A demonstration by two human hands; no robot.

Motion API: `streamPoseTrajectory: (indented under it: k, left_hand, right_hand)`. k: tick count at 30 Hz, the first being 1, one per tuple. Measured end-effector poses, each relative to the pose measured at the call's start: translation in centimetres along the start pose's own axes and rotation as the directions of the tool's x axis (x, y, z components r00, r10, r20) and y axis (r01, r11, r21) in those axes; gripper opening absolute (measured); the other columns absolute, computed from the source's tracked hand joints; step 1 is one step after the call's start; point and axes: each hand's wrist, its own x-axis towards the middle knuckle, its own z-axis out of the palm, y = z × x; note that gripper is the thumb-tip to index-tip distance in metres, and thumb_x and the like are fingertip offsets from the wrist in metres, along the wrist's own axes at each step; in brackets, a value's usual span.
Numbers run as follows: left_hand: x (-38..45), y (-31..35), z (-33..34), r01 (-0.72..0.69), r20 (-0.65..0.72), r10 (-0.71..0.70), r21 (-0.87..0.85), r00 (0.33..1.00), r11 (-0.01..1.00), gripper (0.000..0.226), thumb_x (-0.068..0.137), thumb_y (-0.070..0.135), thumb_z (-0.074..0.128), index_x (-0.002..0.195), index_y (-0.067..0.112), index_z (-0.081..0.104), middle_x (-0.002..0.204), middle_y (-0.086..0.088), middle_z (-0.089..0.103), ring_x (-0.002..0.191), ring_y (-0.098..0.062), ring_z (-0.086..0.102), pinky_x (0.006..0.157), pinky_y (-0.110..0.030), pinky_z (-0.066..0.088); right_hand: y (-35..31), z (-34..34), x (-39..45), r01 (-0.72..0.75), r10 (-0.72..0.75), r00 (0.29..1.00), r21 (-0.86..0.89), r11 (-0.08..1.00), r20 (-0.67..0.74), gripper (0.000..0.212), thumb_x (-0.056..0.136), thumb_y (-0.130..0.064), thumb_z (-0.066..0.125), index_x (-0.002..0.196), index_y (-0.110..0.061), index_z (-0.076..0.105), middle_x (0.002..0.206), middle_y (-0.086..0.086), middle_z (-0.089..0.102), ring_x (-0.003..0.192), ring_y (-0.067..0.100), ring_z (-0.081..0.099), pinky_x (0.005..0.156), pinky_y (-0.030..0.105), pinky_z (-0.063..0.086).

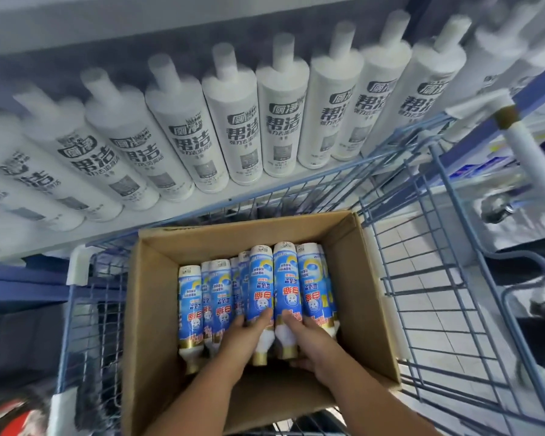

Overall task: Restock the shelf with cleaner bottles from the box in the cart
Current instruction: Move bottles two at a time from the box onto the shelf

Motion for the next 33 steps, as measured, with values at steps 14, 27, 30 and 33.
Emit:
streamPoseTrajectory:
  k: [14, 27, 30, 33]
  left_hand:
    - [-10.4, 3.3, -0.8, -0.146, -0.162, 0.128, -0.102, 0.978, 0.984, 0.067, 0.079, 0.072, 0.060, 0.110, 0.013, 0.069, 0.096, -0.003, 0.072, 0.089, -0.022, 0.067, 0.074, -0.031, 0.051]
    - [-26.8, 7.6, -4.9, -0.550, -0.331, 0.457, -0.294, 0.826, 0.781, 0.083, 0.047, 0.082, 0.072, 0.094, 0.013, 0.074, 0.084, -0.012, 0.077, 0.085, -0.035, 0.074, 0.088, -0.055, 0.057]
    - [-31.9, 9.2, -6.3, -0.626, -0.344, 0.532, -0.291, 0.774, 0.723, 0.065, 0.072, 0.073, 0.067, 0.098, 0.014, 0.073, 0.085, -0.007, 0.078, 0.086, -0.029, 0.074, 0.087, -0.049, 0.056]
    - [-35.2, 11.4, -8.1, -0.669, -0.346, 0.577, -0.286, 0.740, 0.686, 0.064, 0.073, 0.071, 0.067, 0.102, 0.014, 0.072, 0.089, -0.008, 0.078, 0.091, -0.030, 0.074, 0.092, -0.053, 0.055]
  right_hand:
    - [-2.1, -0.7, -8.9, 0.260, -0.259, 0.965, -0.016, 0.965, 0.043, 0.072, 0.061, -0.057, 0.085, 0.111, -0.007, 0.070, 0.093, 0.011, 0.078, 0.078, 0.027, 0.075, 0.056, 0.031, 0.059]
    - [-5.1, 0.2, -27.0, 0.680, -0.657, 0.732, -0.127, 0.722, 0.182, 0.080, 0.043, -0.070, 0.078, 0.096, -0.009, 0.076, 0.085, 0.007, 0.078, 0.081, 0.026, 0.076, 0.085, 0.047, 0.060]
    - [-6.5, 1.0, -31.1, 0.728, -0.703, 0.684, -0.129, 0.673, 0.197, 0.086, 0.039, -0.072, 0.076, 0.098, -0.010, 0.074, 0.085, 0.007, 0.078, 0.078, 0.024, 0.076, 0.080, 0.047, 0.062]
    - [-7.9, 2.2, -34.7, 0.771, -0.743, 0.633, -0.088, 0.631, 0.215, 0.081, 0.047, -0.066, 0.081, 0.102, -0.007, 0.072, 0.086, 0.009, 0.078, 0.077, 0.024, 0.076, 0.078, 0.045, 0.063]
